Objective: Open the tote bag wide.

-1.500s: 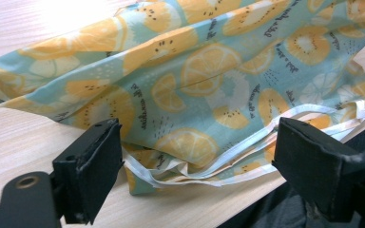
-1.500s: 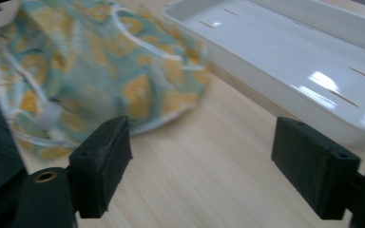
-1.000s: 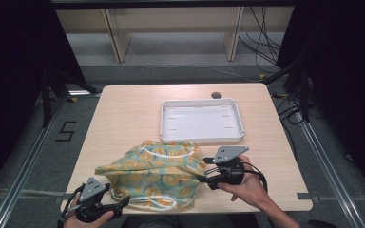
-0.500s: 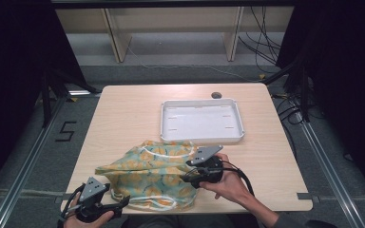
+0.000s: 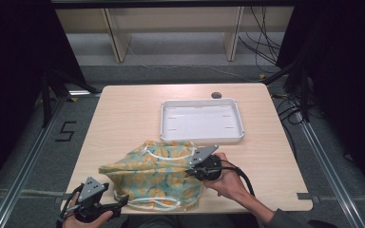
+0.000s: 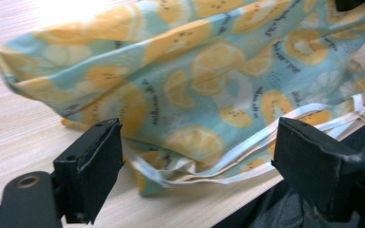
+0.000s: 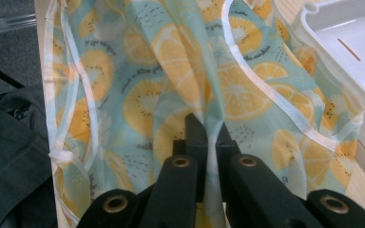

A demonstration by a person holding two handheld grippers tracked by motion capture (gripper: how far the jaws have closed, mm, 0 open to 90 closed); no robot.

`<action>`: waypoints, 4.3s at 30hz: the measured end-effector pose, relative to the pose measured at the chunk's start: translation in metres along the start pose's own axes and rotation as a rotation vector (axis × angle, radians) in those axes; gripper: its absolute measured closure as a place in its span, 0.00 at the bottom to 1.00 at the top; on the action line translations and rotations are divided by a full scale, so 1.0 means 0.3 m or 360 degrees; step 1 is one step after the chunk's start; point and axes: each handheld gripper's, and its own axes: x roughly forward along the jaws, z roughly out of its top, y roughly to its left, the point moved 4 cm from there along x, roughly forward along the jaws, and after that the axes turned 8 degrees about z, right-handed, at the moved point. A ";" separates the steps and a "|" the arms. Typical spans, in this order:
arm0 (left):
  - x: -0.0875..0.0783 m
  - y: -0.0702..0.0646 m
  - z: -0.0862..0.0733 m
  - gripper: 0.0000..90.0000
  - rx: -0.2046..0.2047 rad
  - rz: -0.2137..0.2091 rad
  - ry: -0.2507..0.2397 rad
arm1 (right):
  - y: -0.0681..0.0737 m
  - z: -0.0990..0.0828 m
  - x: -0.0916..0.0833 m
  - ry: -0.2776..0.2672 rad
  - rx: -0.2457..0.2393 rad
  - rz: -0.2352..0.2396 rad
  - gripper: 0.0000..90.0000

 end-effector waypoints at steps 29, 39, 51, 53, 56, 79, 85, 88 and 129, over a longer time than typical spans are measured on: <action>-0.002 0.005 -0.001 0.18 0.0087 -0.0019 0.0046 | -0.109 -0.280 -0.296 0.0006 0.0117 -0.0103 1.00; 0.020 -0.057 0.035 0.21 0.0102 -0.0119 -0.0063 | -0.121 -0.326 -0.332 -0.0006 0.0153 -0.0079 0.99; 0.101 -0.312 0.193 0.39 0.0423 -0.0411 -0.0195 | -0.089 -0.257 -0.358 -0.0240 0.0158 -0.0027 0.59; 0.129 -0.346 0.213 0.41 0.0496 -0.0423 -0.0176 | -0.083 -0.242 -0.361 -0.0279 0.0162 -0.0020 0.58; 0.164 -0.389 0.240 0.45 0.0554 -0.0446 -0.0165 | -0.077 -0.218 -0.367 -0.0313 0.0163 -0.0027 0.56; 0.242 -0.437 0.303 0.53 0.0608 -0.0460 -0.0096 | -0.097 -0.108 -0.294 -0.0265 0.0096 0.0046 0.57; 0.274 -0.439 0.303 0.67 0.0633 -0.0494 -0.0069 | -0.103 -0.077 -0.255 -0.0227 0.0025 0.0079 0.60; 0.284 -0.436 0.303 0.74 0.0702 -0.0495 -0.0048 | -0.109 -0.068 -0.227 -0.0184 0.0023 0.0092 0.63; 0.179 -0.450 0.209 0.63 0.0729 -0.0633 0.0051 | -0.387 -0.080 -0.206 -0.0065 0.0166 -0.0242 0.70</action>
